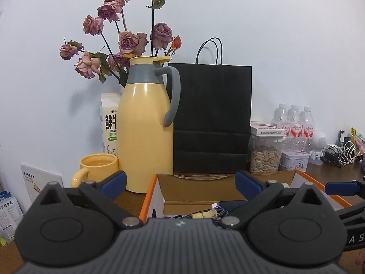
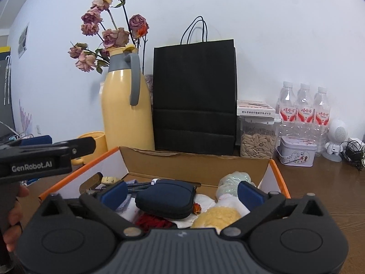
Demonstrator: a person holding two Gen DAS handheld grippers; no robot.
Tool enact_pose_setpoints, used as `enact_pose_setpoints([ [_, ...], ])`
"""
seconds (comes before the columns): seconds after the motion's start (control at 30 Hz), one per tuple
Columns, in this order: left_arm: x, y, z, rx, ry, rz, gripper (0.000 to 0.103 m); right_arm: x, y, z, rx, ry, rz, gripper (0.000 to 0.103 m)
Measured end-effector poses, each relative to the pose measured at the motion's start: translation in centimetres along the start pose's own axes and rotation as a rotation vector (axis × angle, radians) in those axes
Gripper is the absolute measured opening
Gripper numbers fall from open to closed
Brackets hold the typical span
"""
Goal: Organize objects
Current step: 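Open both tools over the box, releasing the white cap and black cable, then move both tools back toward the white round disc on the table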
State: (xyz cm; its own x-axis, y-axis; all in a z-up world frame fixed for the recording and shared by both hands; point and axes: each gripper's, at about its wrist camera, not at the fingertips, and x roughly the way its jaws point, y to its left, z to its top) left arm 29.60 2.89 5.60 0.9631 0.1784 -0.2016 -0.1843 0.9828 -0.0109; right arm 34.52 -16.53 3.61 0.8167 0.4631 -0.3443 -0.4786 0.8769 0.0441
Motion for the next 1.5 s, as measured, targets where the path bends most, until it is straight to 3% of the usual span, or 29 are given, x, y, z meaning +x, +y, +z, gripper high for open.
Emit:
enact_pose_setpoints([
  [0.5,-1.3,0.0,0.0,-0.007,-0.025,-0.017,0.103,-1.5,-0.1,-0.6,0.015,-0.015,-0.019,0.103],
  [0.93,-4.7,1.7,-0.5,-0.002,-0.064,-0.044,0.103,-4.2,0.7,-1.8,-0.014,-0.029,-0.006,0.103],
  [1.5,-7.5,5.7,-3.7,0.003,0.070,-0.057,0.103,-6.4,2.7,-5.0,-0.058,0.037,0.025,0.103],
])
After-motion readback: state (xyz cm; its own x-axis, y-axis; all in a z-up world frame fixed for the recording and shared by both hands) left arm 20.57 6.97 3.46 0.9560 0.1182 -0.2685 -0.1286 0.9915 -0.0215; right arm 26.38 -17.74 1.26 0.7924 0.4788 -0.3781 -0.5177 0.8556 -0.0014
